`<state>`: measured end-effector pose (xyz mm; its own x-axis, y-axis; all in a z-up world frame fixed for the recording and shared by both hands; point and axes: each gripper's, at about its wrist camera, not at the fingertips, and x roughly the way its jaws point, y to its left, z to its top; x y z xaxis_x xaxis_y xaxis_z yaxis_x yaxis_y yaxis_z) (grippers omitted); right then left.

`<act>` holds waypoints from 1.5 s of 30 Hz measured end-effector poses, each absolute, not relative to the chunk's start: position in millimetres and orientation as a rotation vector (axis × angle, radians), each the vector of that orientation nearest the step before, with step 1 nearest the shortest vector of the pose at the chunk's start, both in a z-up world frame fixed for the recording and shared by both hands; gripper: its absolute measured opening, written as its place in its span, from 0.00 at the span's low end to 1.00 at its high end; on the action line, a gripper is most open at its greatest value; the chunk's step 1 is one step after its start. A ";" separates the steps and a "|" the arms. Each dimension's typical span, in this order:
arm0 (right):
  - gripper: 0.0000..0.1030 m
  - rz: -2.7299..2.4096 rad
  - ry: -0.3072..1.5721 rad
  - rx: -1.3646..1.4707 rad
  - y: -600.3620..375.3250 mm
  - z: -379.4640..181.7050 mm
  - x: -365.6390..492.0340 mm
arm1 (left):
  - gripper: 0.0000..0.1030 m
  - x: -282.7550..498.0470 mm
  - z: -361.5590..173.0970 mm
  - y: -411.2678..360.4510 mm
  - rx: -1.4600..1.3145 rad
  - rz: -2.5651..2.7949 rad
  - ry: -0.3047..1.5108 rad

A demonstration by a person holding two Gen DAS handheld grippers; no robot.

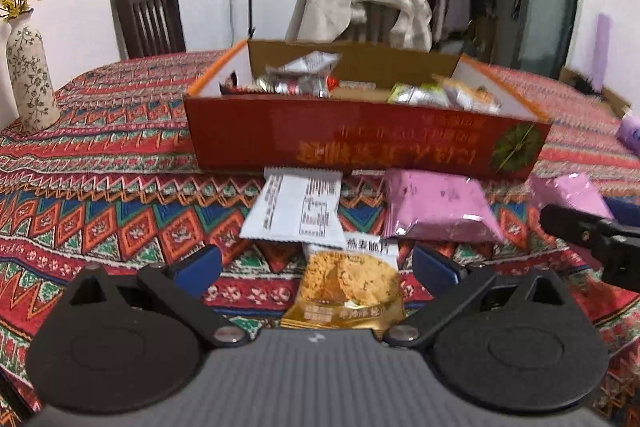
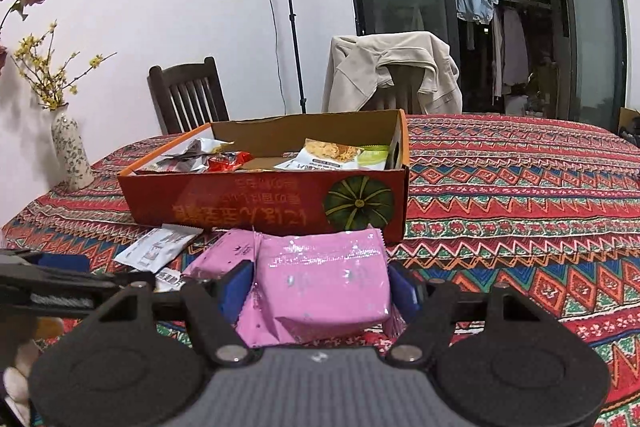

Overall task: Organize snacks
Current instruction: 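Grasp a pink packet with the right gripper while the left gripper grasps the oat-crisp bag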

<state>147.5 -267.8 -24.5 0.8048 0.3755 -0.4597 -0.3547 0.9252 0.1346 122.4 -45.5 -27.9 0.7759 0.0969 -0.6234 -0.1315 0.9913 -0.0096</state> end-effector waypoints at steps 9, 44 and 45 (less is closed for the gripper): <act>0.70 0.412 0.503 0.065 -270.0 -29.8 148.2 | 1.00 131.3 -40.9 -46.0 -0.049 0.177 0.732; 0.71 0.416 0.495 0.031 -266.0 -27.1 130.8 | 0.51 91.1 -28.3 -50.9 -0.035 -0.008 0.653; 0.70 0.417 0.493 0.029 -265.7 -26.3 129.5 | 0.51 88.8 -25.6 -50.5 -0.034 -0.013 0.643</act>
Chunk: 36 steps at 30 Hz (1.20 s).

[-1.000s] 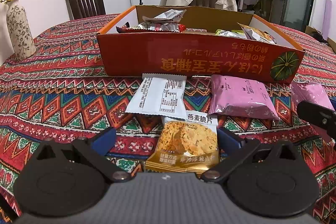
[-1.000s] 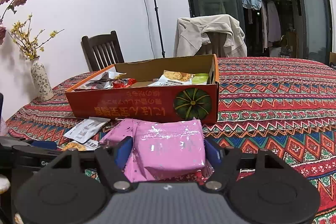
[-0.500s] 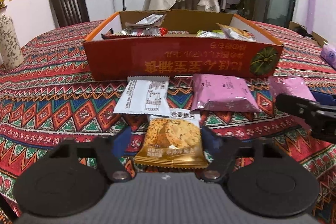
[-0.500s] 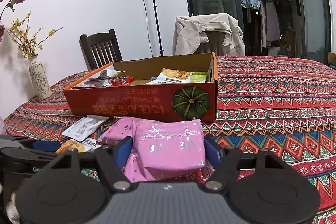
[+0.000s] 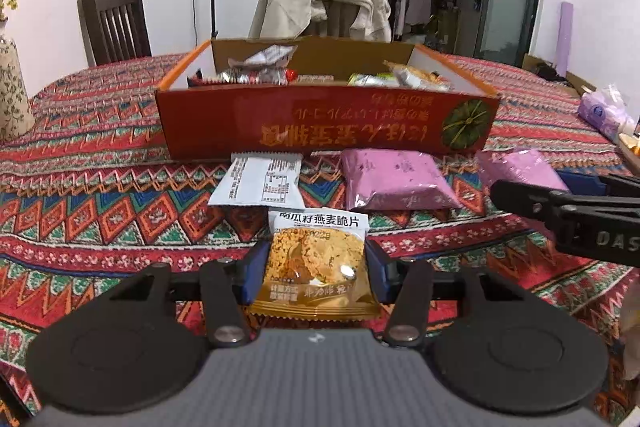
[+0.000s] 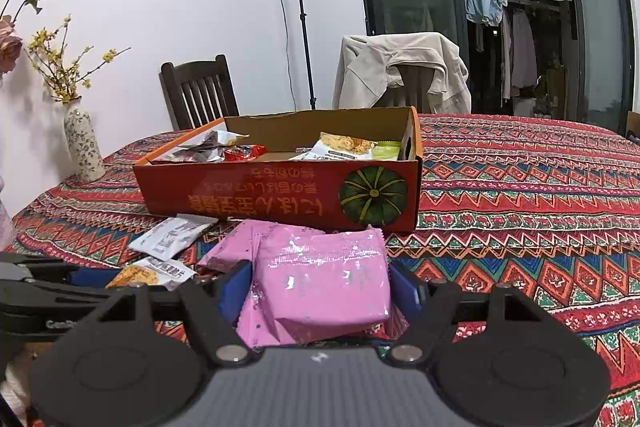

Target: Organize snacks

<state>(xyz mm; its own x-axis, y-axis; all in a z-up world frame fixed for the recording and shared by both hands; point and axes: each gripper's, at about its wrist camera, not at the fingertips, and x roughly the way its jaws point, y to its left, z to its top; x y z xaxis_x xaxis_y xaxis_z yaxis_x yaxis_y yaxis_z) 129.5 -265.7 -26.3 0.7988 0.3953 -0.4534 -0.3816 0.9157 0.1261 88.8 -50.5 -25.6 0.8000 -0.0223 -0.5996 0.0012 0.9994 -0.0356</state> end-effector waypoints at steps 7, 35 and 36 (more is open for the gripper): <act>0.70 0.419 0.476 0.023 -262.3 -17.9 124.2 | 0.50 67.1 0.5 -53.3 -0.033 -0.056 0.547; 0.81 0.461 0.641 -0.142 -232.2 -42.5 143.3 | 0.50 58.8 4.5 -29.9 -0.096 -0.040 0.505; 0.82 0.461 0.645 -0.147 -232.1 -43.5 143.7 | 0.50 58.6 4.1 -30.1 -0.097 -0.042 0.506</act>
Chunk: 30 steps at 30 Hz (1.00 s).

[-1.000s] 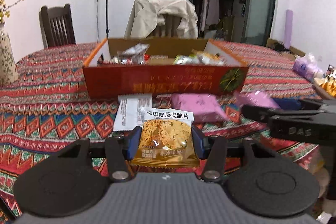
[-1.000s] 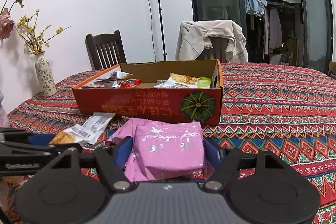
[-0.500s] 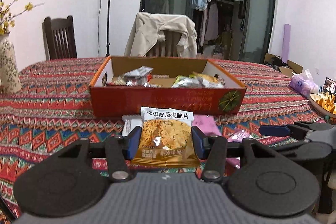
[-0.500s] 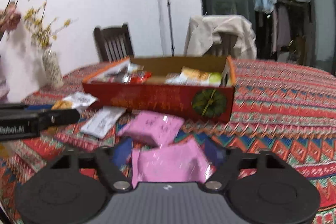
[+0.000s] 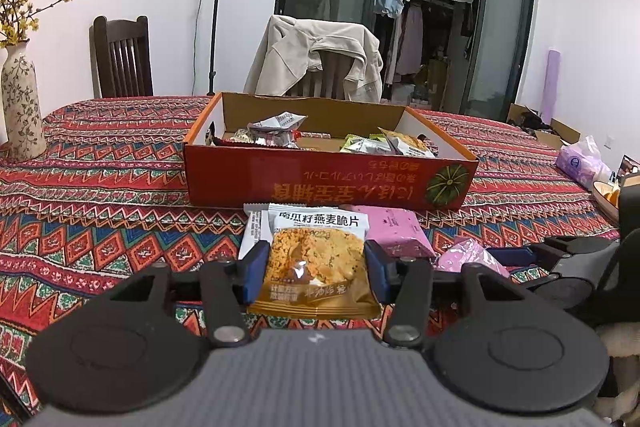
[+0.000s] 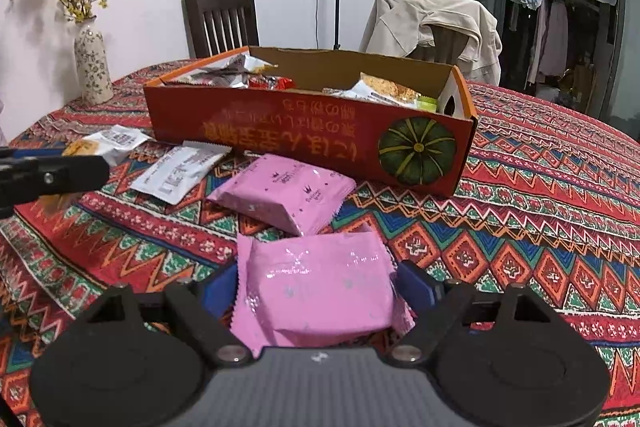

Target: Organize snacks

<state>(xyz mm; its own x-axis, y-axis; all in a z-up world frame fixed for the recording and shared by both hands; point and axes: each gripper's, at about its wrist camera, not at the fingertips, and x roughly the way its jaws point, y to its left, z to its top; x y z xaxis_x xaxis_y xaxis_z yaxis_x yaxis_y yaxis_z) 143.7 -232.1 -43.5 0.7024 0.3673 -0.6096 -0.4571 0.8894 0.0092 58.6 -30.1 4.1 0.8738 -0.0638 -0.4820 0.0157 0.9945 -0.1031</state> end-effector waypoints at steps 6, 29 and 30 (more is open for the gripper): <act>0.80 0.469 0.653 -0.134 -235.0 -45.1 145.9 | 0.50 56.2 2.8 -29.8 -0.102 -0.045 0.510; 0.69 0.439 0.486 -0.053 -244.5 1.2 126.9 | 0.50 61.3 31.8 -31.1 -0.068 -0.042 0.423; 0.69 0.436 0.477 -0.048 -244.5 4.0 127.7 | 0.50 64.2 34.5 -30.5 -0.068 -0.043 0.418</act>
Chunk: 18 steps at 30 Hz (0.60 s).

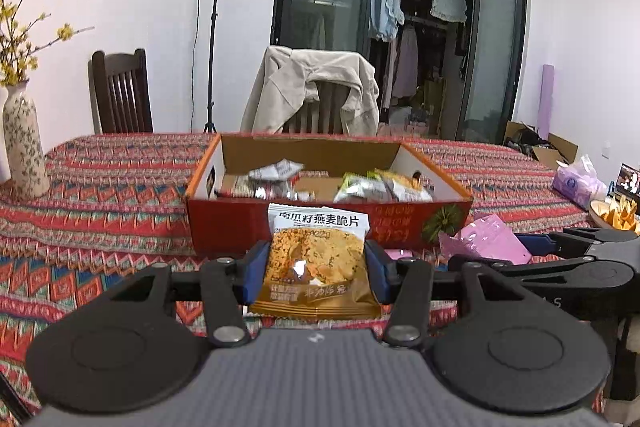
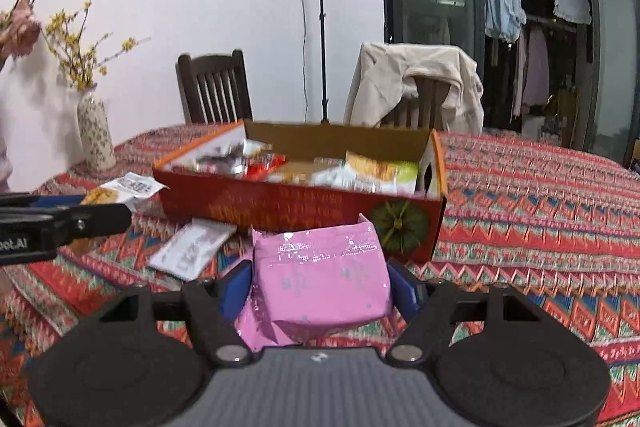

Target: Organize snacks

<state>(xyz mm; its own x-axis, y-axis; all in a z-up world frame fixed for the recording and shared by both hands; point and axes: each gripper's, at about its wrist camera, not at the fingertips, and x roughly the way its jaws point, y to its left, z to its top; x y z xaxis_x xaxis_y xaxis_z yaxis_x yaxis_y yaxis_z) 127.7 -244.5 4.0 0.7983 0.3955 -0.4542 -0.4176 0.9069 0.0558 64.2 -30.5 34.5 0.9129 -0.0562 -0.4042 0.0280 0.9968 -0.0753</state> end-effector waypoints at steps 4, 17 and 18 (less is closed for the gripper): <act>0.69 0.423 0.439 -0.031 -242.1 20.6 135.5 | 0.50 77.7 48.2 -30.7 -0.063 -0.042 0.390; 0.69 0.369 0.387 0.011 -222.3 65.3 196.1 | 0.50 140.1 92.6 -30.2 -0.071 -0.009 0.302; 0.69 0.363 0.389 0.016 -220.1 66.8 203.5 | 0.50 146.5 94.3 -29.8 -0.077 -0.005 0.300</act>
<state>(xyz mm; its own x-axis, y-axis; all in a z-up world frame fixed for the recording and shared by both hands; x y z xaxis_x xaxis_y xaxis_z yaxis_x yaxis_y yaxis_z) 203.5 -220.1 66.8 0.8621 0.3487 -0.3678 -0.3427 0.9357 0.0839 146.5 -29.8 94.3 0.9554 -0.0164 -0.2949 -0.0066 0.9970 -0.0769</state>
